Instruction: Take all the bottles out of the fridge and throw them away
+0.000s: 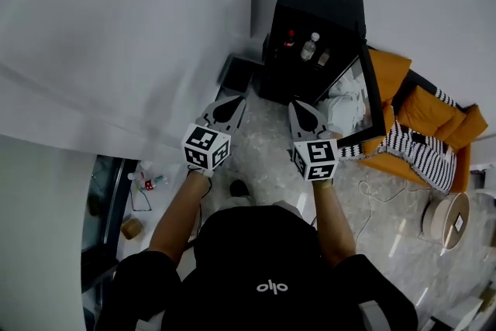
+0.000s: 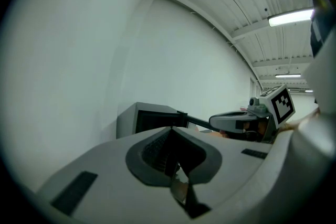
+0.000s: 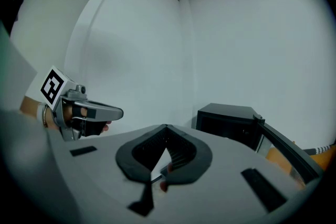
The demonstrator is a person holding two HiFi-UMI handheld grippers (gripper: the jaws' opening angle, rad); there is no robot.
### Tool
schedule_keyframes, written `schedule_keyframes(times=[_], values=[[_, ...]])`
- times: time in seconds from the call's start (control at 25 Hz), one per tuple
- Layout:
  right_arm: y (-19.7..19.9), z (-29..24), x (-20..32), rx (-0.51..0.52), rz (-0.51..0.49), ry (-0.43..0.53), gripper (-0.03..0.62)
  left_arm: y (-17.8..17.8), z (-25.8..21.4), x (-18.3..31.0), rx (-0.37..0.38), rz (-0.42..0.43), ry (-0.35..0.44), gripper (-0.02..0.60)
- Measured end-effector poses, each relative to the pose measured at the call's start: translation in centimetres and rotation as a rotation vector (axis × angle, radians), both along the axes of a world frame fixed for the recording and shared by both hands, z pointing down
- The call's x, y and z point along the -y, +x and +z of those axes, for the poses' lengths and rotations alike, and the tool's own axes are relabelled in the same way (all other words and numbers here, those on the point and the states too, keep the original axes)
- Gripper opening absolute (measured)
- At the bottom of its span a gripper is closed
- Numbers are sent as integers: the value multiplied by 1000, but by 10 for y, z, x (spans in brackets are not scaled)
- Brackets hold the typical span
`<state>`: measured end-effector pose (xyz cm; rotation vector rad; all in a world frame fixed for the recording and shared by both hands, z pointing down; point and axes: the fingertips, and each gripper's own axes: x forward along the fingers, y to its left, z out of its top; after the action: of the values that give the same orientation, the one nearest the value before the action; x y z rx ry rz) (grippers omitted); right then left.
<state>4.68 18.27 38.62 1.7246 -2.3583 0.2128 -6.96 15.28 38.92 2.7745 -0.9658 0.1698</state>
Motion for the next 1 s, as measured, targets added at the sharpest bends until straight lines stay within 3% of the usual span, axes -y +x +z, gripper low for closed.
schedule_keyframes(times=[0.44,0.68,1.0], values=[[7,14,27,12,77,-19,3,2,17,32,22,71,-32,2],[32,29,61,11,85,-36,3,30,31,62,32,92,-47,2],[79,44,143,27,79,-45,3,76,41,136,59,90,-49,2]])
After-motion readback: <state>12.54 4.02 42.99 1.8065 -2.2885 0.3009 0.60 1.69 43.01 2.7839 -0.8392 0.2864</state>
